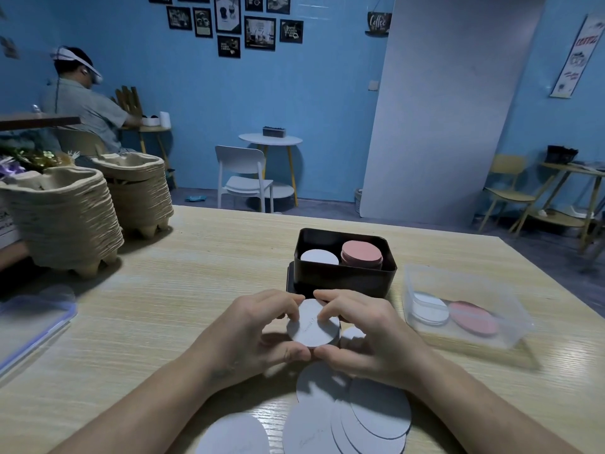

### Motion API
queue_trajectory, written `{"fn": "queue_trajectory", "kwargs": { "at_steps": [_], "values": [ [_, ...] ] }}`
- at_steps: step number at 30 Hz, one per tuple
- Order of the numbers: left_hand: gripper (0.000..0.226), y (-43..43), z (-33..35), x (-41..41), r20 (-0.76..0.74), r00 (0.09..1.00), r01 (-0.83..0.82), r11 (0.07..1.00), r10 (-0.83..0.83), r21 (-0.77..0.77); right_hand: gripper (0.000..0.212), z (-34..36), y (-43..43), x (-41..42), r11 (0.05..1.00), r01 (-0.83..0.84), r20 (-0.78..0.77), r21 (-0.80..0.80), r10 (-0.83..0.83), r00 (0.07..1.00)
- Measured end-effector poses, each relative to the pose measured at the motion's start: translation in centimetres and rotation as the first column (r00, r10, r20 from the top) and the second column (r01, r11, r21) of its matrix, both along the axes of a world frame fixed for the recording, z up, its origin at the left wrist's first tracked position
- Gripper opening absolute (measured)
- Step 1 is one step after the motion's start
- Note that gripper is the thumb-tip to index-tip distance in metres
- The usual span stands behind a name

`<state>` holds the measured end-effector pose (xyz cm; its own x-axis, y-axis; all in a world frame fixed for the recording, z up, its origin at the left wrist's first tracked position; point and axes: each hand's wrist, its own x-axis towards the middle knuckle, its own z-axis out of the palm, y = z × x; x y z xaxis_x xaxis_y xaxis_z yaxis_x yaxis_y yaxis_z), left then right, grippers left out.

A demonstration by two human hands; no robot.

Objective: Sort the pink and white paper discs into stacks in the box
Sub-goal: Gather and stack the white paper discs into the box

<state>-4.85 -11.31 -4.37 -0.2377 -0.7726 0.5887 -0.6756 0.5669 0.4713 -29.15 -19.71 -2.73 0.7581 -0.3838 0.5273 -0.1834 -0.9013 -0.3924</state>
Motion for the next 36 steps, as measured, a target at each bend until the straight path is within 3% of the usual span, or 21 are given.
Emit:
{"fn": "queue_trajectory", "kwargs": {
  "at_steps": [11,17,25,36],
  "values": [
    [0.031,-0.2,-0.2,-0.1,0.032,0.999,0.014,1.000,-0.014,-0.002,0.035,0.0,-0.2,-0.2,0.999,-0.028,-0.006,0.027,0.029,1.000],
    [0.029,-0.2,0.0,-0.2,0.109,0.994,0.005,1.000,-0.007,0.024,0.039,-0.3,-0.3,0.2,0.999,-0.025,0.002,-0.037,0.025,1.000],
    [0.031,0.3,0.5,-0.6,0.188,0.982,-0.010,1.000,0.010,0.000,0.029,0.0,-0.1,0.2,0.994,-0.040,-0.089,-0.103,0.031,0.996],
    [0.036,2.3,1.4,0.3,0.217,0.976,-0.063,0.988,0.031,0.142,0.029,0.2,0.4,-0.2,0.993,-0.033,-0.132,-0.111,0.018,0.991]
  ]
}}
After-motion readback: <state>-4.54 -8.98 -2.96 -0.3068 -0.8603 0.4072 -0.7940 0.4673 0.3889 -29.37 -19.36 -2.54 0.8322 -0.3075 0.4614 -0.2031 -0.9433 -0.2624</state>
